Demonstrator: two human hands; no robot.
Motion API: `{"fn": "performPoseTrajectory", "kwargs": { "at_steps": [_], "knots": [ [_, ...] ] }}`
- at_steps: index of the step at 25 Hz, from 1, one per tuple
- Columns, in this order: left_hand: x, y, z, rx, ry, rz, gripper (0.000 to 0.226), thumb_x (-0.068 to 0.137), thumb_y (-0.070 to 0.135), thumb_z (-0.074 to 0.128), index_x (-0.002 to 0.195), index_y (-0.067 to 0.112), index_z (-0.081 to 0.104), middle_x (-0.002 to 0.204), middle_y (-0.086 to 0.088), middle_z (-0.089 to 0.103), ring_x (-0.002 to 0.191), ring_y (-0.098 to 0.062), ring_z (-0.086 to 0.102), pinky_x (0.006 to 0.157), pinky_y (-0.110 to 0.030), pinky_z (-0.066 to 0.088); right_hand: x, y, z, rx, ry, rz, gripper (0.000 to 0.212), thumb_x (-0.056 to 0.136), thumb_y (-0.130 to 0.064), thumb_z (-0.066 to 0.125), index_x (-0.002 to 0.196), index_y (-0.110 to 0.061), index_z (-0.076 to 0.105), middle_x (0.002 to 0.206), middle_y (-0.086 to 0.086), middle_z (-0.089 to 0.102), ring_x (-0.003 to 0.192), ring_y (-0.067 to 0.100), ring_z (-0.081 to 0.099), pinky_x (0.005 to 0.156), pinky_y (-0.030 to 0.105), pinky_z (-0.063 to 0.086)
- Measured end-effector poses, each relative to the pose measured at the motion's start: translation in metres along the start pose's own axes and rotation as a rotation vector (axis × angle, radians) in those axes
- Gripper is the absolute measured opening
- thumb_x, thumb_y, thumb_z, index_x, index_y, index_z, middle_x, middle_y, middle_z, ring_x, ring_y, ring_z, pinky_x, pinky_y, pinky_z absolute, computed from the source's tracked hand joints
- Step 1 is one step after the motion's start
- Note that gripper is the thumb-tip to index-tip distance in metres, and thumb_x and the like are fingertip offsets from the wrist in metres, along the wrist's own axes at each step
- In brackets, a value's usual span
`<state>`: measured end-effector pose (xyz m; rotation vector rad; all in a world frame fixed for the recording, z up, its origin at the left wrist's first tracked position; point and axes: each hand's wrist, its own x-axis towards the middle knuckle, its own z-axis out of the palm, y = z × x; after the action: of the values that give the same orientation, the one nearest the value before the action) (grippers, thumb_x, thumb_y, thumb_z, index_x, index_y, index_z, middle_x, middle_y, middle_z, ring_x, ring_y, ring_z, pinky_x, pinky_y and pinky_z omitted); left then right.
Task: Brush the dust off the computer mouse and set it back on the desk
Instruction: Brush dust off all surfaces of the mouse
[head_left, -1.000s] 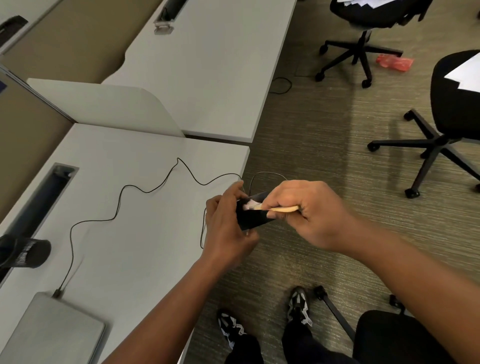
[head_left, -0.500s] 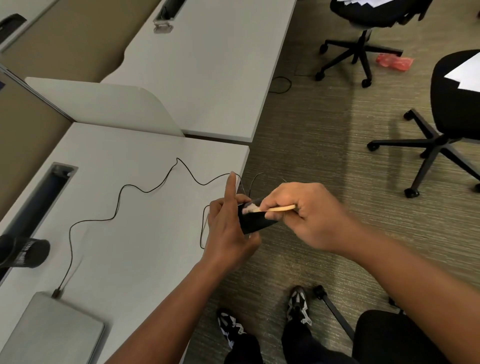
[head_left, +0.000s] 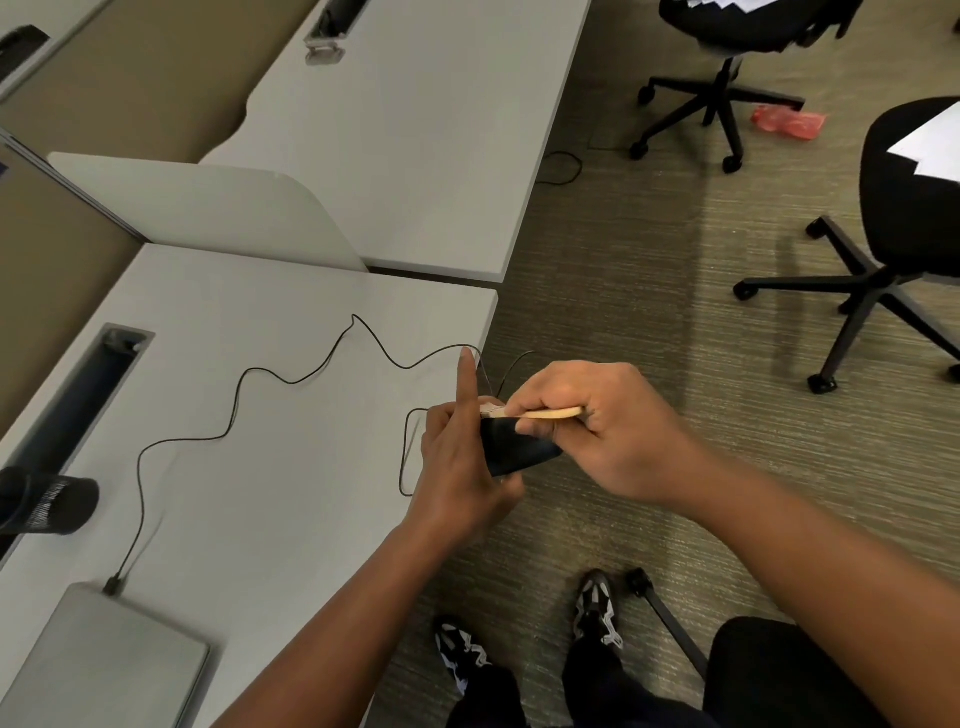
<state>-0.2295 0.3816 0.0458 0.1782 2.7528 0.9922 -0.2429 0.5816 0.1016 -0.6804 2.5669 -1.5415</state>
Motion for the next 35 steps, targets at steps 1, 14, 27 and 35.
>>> {"fn": "performPoseTrajectory", "kwargs": {
  "at_steps": [1, 14, 27, 35],
  "knots": [
    [0.0, -0.001, 0.0, -0.011, -0.009, -0.003, 0.149, 0.075, 0.013, 0.085, 0.136, 0.073, -0.036, 0.138, 0.012, 0.05, 0.128, -0.011, 0.031, 0.112, -0.047, 0.046, 0.0, 0.003, 0.002, -0.003, 0.02, -0.029, 0.022, 0.092, -0.005, 0.074, 0.107, -0.02, 0.079, 0.102, -0.018, 0.071, 0.099, -0.005, 0.068, 0.087, 0.009, 0.048],
    [0.001, -0.009, 0.001, 0.001, -0.048, 0.018, 0.131, 0.076, 0.017, 0.087, 0.159, 0.051, -0.009, 0.126, 0.02, 0.048, 0.116, -0.006, 0.03, 0.104, -0.042, 0.049, -0.008, 0.012, -0.002, 0.05, 0.142, -0.03, 0.013, 0.093, -0.007, 0.075, 0.103, -0.014, 0.079, 0.096, -0.006, 0.075, 0.091, 0.005, 0.07, 0.078, 0.014, 0.051],
    [-0.002, -0.006, 0.004, 0.058, 0.056, 0.113, 0.153, 0.077, 0.015, 0.089, 0.142, 0.061, -0.042, 0.138, 0.009, 0.059, 0.124, -0.009, 0.033, 0.11, -0.047, 0.044, -0.006, 0.014, -0.013, -0.157, 0.032, 0.133, 0.015, 0.093, -0.01, 0.073, 0.097, -0.024, 0.077, 0.091, -0.012, 0.071, 0.087, 0.005, 0.065, 0.076, 0.028, 0.052],
    [-0.005, -0.009, 0.008, 0.101, 0.048, 0.175, 0.153, 0.079, 0.014, 0.089, 0.143, 0.059, -0.042, 0.143, 0.007, 0.059, 0.13, -0.014, 0.033, 0.106, -0.033, 0.034, -0.004, 0.009, -0.021, -0.069, -0.045, 0.214, 0.016, 0.094, -0.013, 0.074, 0.093, -0.029, 0.076, 0.088, -0.013, 0.071, 0.083, 0.007, 0.065, 0.075, 0.026, 0.055]
  ]
}}
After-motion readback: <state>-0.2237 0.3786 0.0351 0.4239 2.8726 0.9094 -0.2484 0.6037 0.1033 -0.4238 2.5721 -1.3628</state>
